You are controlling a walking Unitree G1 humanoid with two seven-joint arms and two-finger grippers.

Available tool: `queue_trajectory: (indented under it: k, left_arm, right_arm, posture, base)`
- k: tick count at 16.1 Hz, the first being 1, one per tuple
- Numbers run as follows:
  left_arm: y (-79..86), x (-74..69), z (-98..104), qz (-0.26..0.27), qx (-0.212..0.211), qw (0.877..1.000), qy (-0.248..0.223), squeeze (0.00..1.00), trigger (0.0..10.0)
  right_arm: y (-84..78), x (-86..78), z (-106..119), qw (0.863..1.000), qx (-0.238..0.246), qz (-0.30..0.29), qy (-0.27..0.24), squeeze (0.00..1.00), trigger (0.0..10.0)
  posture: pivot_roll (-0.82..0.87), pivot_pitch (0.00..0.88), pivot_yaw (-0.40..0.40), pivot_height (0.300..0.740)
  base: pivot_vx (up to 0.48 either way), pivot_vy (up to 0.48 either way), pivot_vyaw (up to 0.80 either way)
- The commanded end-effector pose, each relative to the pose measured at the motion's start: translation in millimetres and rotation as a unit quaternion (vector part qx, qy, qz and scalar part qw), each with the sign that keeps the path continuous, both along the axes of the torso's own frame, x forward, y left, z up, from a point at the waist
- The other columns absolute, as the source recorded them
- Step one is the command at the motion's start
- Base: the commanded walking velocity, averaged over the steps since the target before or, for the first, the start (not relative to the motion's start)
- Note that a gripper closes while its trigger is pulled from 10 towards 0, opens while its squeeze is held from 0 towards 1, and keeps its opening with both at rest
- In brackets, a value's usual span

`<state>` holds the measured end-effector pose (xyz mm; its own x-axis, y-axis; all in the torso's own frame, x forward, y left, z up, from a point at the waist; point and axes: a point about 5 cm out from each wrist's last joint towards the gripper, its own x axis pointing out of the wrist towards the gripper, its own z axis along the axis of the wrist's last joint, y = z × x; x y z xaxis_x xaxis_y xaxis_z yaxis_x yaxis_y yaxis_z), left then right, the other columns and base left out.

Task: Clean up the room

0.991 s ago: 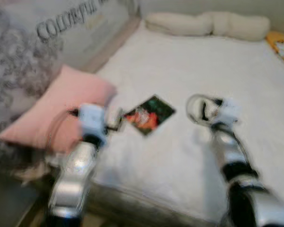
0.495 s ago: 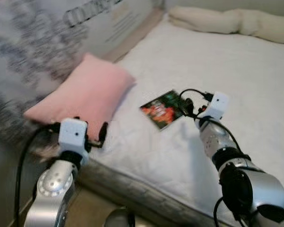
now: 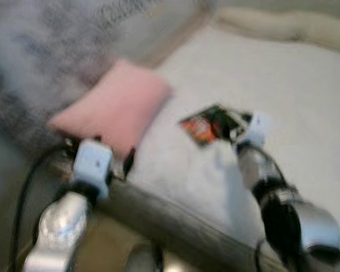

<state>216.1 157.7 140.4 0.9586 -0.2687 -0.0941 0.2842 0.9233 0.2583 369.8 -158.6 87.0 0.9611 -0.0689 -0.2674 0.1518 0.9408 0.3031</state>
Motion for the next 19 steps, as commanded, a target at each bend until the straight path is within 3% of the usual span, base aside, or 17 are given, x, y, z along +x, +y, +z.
queue_trajectory:
  k: [1, 4, 7, 10, 11, 14, 19]
  left_arm:
    - [-5.4, 3.9, 5.5, -0.025, 0.023, 0.999, -0.01, 0.0, 10.0]
    - [-6.7, 6.1, 6.2, -0.029, 0.028, 0.999, -0.005, 0.0, 10.0]
    - [-4.3, 6.0, 8.2, -0.02, 0.021, 1.0, -0.004, 0.0, 10.0]
    - [-0.9, 2.3, 11.1, -0.014, 0.014, 1.0, -0.003, 0.0, 10.0]
    - [0.5, 1.0, 13.0, -0.012, 0.013, 1.0, -0.004, 0.0, 10.0]
    - [9.8, -7.7, 18.1, 0.0, 0.028, 1.0, 0.001, 0.0, 10.0]
    - [9.8, -7.7, 18.1, 0.0, 0.028, 1.0, 0.001, 0.0, 10.0]
  right_arm:
    - [-1.3, 2.1, 4.0, 1.0, 0.003, -0.007, -0.006, 0.0, 10.0]
    - [-11.6, 2.5, 5.4, 0.999, 0.016, -0.035, -0.004, 0.0, 10.0]
    - [-22.2, -0.6, 0.6, 0.996, 0.043, -0.078, 0.013, 0.0, 10.0]
    - [-26.4, -6.1, -10.2, 0.981, 0.148, -0.119, 0.034, 0.0, 10.0]
    - [-26.1, -6.9, -11.8, 0.98, 0.155, -0.117, 0.036, 0.0, 10.0]
    - [-23.1, -8.1, -15.0, 0.986, 0.13, -0.094, 0.051, 0.0, 10.0]
    - [-23.1, -8.1, -15.0, 0.986, 0.13, -0.094, 0.051, 0.0, 10.0]
  posture:
    - [0.34, 0.126, 0.045, 0.74]
    - [0.33, 0.127, 0.056, 0.74]
    - [0.33, 0.14, 0.06, 0.74]
    - [0.35, 0.163, 0.066, 0.74]
    - [0.36, 0.171, 0.071, 0.74]
    - [0.4, 0.217, 0.096, 0.74]
    - [0.4, 0.217, 0.096, 0.74]
  base:
    - [0.48, 0.0, 0.0]
    - [0.462, 0.0, 0.0]
    - [0.087, 0.0, 0.0]
    - [0.0, 0.0, 0.0]
    - [0.0, 0.0, 0.0]
    - [0.0, 0.0, 0.0]
    - [0.0, 0.0, 0.0]
